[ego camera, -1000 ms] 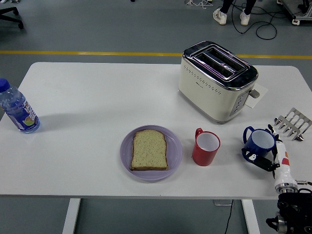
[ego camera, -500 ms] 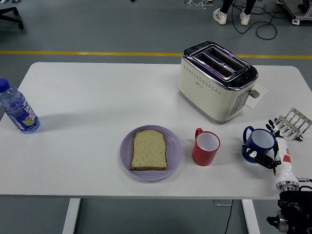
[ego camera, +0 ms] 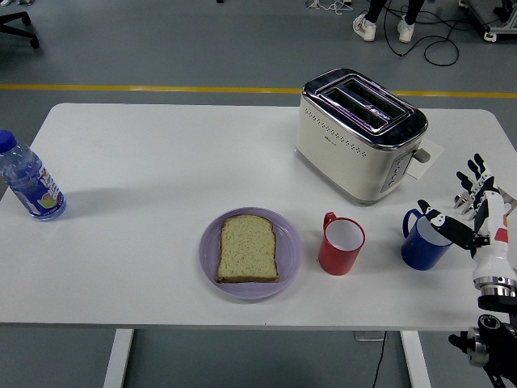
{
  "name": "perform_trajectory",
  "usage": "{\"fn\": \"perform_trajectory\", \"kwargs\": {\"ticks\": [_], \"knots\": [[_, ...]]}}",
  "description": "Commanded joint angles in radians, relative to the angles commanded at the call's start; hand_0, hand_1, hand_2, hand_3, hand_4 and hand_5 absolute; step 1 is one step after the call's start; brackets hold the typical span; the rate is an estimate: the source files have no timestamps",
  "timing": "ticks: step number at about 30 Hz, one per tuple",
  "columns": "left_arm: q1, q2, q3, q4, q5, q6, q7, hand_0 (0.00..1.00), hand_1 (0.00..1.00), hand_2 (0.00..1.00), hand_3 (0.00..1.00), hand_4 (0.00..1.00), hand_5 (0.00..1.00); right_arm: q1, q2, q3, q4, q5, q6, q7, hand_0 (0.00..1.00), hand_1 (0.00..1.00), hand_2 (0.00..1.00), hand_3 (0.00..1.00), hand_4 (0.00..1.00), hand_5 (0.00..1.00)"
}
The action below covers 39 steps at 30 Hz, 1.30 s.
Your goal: Pick up the cup,pour liquid into bread,place the cup on the desk
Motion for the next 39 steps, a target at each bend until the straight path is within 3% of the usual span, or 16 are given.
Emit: {"fn": "perform_trajectory", "kwargs": {"ticks": [2,3,8,9,15,19,23,39], "knots": [[0.001,0.0,0.002,0.0,0.0,0.0,0.0,0.634,0.639,0.651,0.503,0.24,0.863,-0.008,0.001,0.025,0.036,0.057,0.001,0.012,0.901,0.827,0.932,0.974,0.859,0.168],[0.002,0.0,0.004,0.0,-0.001,0.0,0.0,0.633,0.64,0.651,0.503,0.239,0.862,-0.012,0.0,0.039,0.055,0.09,-0.002,0.022,0.777,0.688,0.715,0.76,0.708,0.209],[0.004,0.0,0.008,0.0,-0.002,0.0,0.0,0.633,0.64,0.651,0.503,0.239,0.862,-0.034,0.001,0.104,0.134,0.266,0.025,0.03,0.777,0.688,0.715,0.76,0.708,0.209],[0.005,0.0,0.009,0.0,-0.003,0.0,0.0,0.633,0.638,0.651,0.503,0.24,0.863,-0.04,0.003,0.132,0.159,0.305,0.045,0.01,0.708,0.63,0.648,0.611,0.65,0.17],[0.007,-0.001,0.018,0.0,-0.005,0.0,0.0,0.634,0.639,0.651,0.503,0.24,0.863,-0.053,0.001,0.269,0.215,0.547,0.247,-0.238,0.687,0.6,0.639,0.608,0.639,0.151],[0.008,-0.001,0.022,0.0,-0.006,-0.001,0.0,0.634,0.639,0.651,0.503,0.24,0.863,-0.062,0.013,0.331,0.214,0.688,0.304,-0.313,0.687,0.6,0.639,0.608,0.639,0.151],[0.009,-0.001,0.022,0.0,-0.008,-0.001,0.0,0.634,0.639,0.651,0.503,0.24,0.863,-0.068,0.023,0.386,0.205,0.749,0.331,-0.384,0.673,0.594,0.641,0.607,0.635,0.148],[-0.003,-0.001,0.006,0.0,0.0,0.0,0.0,0.633,0.64,0.651,0.503,0.239,0.861,-0.055,0.046,0.422,0.168,0.756,0.361,-0.46,0.659,0.584,0.642,0.609,0.636,0.154]]}}
